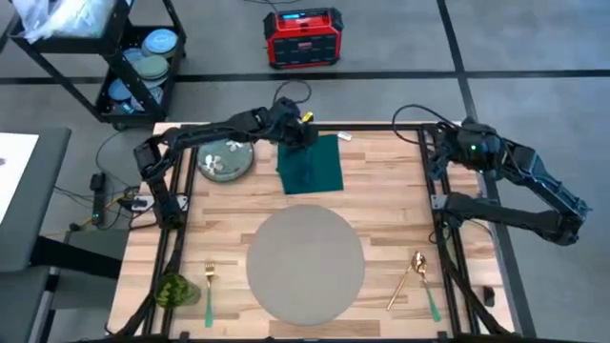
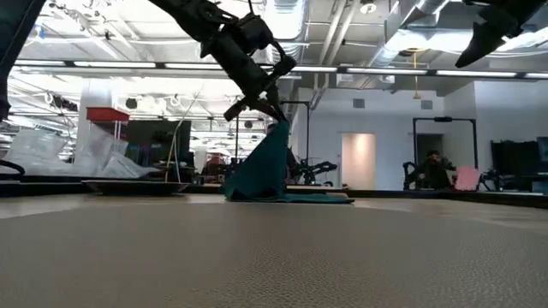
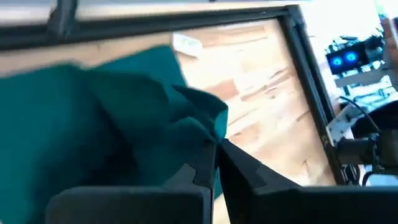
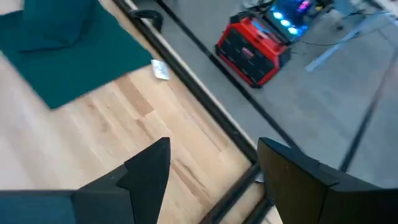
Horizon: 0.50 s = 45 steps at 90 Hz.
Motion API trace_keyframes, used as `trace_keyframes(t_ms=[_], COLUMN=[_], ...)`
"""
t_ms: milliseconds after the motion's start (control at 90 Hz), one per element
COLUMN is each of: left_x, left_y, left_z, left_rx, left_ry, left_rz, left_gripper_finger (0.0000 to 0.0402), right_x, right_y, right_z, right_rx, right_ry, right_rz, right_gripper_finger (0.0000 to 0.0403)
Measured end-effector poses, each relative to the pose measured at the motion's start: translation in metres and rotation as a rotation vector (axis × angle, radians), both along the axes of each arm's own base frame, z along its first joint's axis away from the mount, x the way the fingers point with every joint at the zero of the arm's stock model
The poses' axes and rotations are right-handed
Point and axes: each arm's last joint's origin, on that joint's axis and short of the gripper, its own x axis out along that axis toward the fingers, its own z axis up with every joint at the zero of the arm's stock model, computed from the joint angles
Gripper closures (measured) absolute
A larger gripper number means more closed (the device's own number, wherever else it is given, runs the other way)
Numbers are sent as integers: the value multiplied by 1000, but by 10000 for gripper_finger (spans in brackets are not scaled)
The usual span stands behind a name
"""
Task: Set table place
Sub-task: Fold the blue table napkin
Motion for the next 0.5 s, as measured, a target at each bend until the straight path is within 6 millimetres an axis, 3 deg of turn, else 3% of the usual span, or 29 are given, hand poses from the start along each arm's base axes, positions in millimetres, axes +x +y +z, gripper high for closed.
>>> trace_keyframes(t_ms=[411,500], left_x=[6,16], left_y=[-1,-2], left_z=[6,0], left_rx=[110,111], left_ry=[-39,-69], left_rz=[-71,-79], left_gripper_finger=[287,273], right_x=[0,3], right_y=[0,-2], right_z=[0,2], right_rx=[-2,4], right_ry=[-5,-41], right_rz=[0,-17], right_gripper_finger=[172,172])
